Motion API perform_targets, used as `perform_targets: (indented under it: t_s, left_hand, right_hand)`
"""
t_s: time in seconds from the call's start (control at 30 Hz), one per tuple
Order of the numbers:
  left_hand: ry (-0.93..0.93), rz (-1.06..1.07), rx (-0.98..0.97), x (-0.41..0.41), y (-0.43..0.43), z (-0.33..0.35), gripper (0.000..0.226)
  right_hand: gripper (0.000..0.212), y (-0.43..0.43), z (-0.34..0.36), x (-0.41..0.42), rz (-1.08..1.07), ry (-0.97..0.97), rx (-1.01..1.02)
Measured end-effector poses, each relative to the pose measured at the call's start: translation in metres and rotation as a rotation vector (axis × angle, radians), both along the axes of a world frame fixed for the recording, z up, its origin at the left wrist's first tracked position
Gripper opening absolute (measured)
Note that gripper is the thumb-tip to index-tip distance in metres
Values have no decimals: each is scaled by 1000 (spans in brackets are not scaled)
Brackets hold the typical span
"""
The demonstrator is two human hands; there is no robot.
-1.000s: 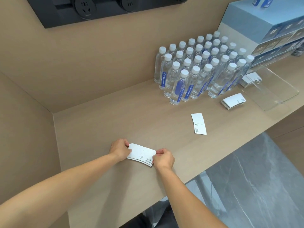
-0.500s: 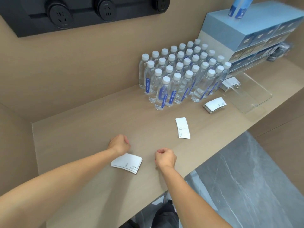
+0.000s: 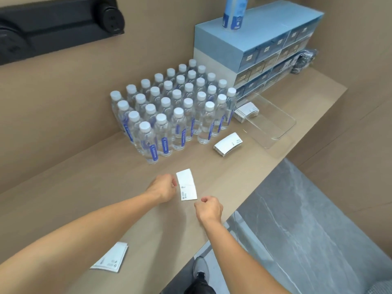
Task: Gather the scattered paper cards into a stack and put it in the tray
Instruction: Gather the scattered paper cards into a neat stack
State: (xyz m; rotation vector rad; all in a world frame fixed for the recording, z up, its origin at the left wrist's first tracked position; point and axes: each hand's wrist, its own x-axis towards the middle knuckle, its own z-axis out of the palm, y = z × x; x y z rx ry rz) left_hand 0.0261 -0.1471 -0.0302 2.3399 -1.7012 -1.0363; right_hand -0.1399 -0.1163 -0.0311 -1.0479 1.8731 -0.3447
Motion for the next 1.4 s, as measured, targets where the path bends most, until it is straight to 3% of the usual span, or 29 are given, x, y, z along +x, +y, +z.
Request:
perform_targets:
  t_s: [0.07,0.1,0.17,0.23,0.37,0.6,0.7,0.83,0.97,1.03,1.17,1.4]
  left_hand:
    - [-17,20,24,-7,-19,-8,25]
    - [-32,26,37,-10,-27,-12,30]
    - [-79,15,35,-15,-41,-23,34]
    - [-105,-2,29,-19,-49,-34,36]
    - [-132,-9,7,-23,-52,-45,44]
    - [-65,75,13,-17,-44,-48,34]
    - [58,178,40,-6,-34,-43,28]
    - [499,417,85,16,-8,-26,17]
    - [702,545,37,49,31,-5,17]
    - [776,631,8,70,53,4,23]
    - [717,620,-10,116,98,16,22]
    - [393,397,169,170,172,10,15]
  right_hand:
    - [3,-11,-10,2,39,-6,3]
    - [5,-15,-15,4,57,-13,6]
    - [37,-21,-28,7,54,-13,6]
    - [45,-23,-35,11,35,-11,-20]
    - [35,-23,-47,19,31,2,-70]
    - [22,-18,-47,22,136,126,-74]
    - [18,-13,-48,22,164,139,-85]
    - [19,-3,-42,30,179,102,-116]
    - [15,14,-24,51,-108,-185,59]
    - [8,26,-18,64,-139,-304,105]
    - [13,56,-4,95,-131,-464,126]
    - [12,110,1,140,-55,-379,128]
